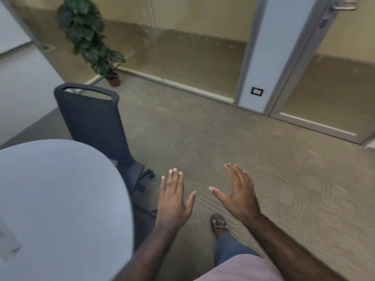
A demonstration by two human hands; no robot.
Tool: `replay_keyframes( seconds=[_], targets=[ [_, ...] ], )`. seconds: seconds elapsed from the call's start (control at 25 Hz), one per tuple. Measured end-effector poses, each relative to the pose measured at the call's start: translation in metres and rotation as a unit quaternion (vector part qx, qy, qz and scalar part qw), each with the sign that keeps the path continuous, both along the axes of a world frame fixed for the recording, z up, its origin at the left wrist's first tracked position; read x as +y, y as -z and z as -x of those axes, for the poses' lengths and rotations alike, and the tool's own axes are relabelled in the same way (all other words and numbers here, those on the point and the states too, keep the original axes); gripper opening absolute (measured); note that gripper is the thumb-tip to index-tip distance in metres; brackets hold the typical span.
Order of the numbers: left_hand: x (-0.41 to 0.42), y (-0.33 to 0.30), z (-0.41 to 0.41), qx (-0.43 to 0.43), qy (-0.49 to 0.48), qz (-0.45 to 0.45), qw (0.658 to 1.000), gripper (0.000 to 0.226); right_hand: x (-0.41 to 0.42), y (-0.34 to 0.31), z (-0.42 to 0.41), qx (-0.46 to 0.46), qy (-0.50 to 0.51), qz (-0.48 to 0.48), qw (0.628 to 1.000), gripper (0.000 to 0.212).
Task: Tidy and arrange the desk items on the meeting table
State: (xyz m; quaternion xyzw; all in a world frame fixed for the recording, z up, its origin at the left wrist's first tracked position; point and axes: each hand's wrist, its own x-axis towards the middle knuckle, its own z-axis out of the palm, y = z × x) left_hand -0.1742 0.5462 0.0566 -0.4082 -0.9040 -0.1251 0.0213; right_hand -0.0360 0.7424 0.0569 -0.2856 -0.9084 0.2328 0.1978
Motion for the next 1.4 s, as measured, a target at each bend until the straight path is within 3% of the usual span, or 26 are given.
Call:
replay_keyframes(
  seconds=[0.32,0.64,1.04,1.4],
  targets=[
    [0.152,0.023,0.056,-0.015,0.081,0.058,0.995,0.084,0.124,0.02,0.033,-0.02,0.032,-0.015,0.999,0.088],
    [0.264,0.011,0.129,-0.026,0.086,0.042,0.995,0.083,0.228,0.011,0.117,-0.021,0.025,-0.038,0.999,0.089],
    [0.363,0.031,0.32,-0.04,0.065,0.006,0.997,0.082,0.327,0.025,0.301,-0.034,0.021,-0.051,0.998,0.09],
    [0.412,0.02,0.529,-0.051,-0.004,-0.04,0.998,0.08,0.391,-0.006,0.528,-0.033,-0.013,-0.055,0.998,0.092]
  ],
)
